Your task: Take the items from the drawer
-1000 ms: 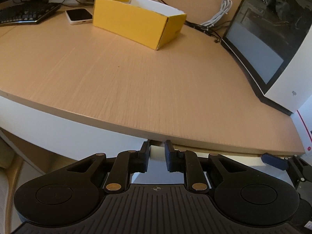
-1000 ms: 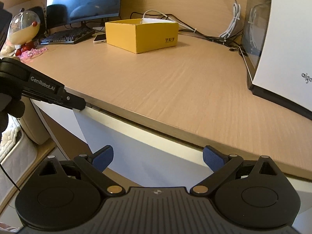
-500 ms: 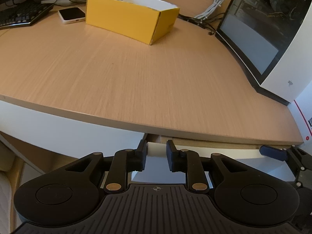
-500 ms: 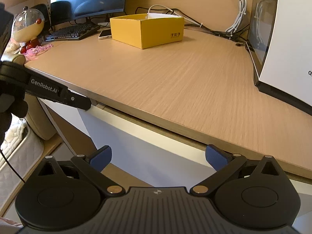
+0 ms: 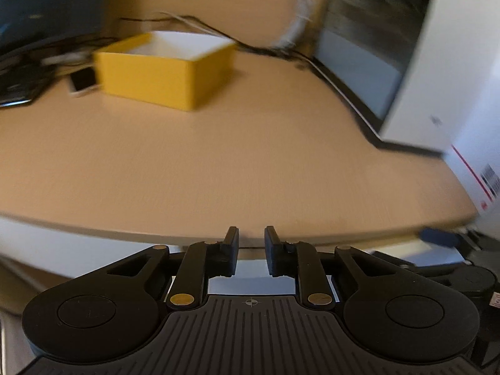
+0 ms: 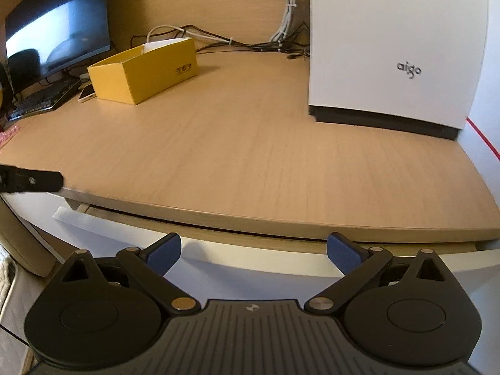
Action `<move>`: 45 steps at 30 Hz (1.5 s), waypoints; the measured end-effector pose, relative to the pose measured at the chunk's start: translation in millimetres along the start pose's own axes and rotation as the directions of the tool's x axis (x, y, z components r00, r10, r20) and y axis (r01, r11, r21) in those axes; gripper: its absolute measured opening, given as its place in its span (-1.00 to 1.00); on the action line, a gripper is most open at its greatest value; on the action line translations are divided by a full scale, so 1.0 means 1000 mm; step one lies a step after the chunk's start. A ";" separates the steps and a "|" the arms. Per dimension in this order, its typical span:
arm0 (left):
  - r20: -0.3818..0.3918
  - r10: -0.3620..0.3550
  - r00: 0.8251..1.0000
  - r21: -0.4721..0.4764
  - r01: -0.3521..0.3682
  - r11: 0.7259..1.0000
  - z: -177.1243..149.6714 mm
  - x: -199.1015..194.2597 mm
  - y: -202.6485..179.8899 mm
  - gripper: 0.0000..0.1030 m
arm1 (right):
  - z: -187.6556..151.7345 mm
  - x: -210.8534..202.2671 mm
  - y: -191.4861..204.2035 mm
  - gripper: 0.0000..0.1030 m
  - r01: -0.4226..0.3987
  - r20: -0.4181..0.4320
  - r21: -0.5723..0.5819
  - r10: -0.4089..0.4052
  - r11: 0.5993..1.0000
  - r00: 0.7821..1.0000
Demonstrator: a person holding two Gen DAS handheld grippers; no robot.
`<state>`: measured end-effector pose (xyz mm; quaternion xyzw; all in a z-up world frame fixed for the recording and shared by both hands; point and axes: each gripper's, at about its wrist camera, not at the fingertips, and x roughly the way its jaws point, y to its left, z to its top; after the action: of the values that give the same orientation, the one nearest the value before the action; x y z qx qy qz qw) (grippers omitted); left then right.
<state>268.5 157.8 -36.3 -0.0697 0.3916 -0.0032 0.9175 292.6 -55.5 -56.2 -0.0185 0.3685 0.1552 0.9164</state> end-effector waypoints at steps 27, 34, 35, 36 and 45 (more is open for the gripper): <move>-0.134 -0.050 0.990 0.081 0.061 0.995 -0.023 0.018 -0.052 -0.62 | -0.002 -0.017 -0.014 0.94 -0.084 -0.036 0.033 0.085 0.996 0.996; -0.217 -0.120 0.969 -0.009 0.121 0.993 -0.043 0.016 -0.057 -0.68 | -0.004 -0.007 -0.030 0.95 0.095 -0.060 0.073 -0.091 0.993 0.994; -0.173 -0.134 0.976 0.015 0.139 0.990 -0.042 0.008 -0.060 -0.69 | -0.005 -0.008 -0.030 0.96 0.106 -0.053 0.070 -0.103 0.992 0.993; -0.133 -0.156 0.979 0.026 0.161 0.987 -0.038 0.000 -0.063 -0.69 | -0.005 -0.008 -0.031 0.98 0.108 -0.050 0.072 -0.104 0.992 0.993; -0.095 -0.043 0.995 0.072 0.050 0.996 0.001 0.022 -0.068 -0.65 | -0.006 0.000 -0.032 1.00 0.150 -0.056 0.082 -0.146 0.985 0.988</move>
<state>287.6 88.9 -42.6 -0.0446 0.4317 -0.0423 0.8999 297.6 -87.1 -63.3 -0.0102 0.3953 0.0702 0.9158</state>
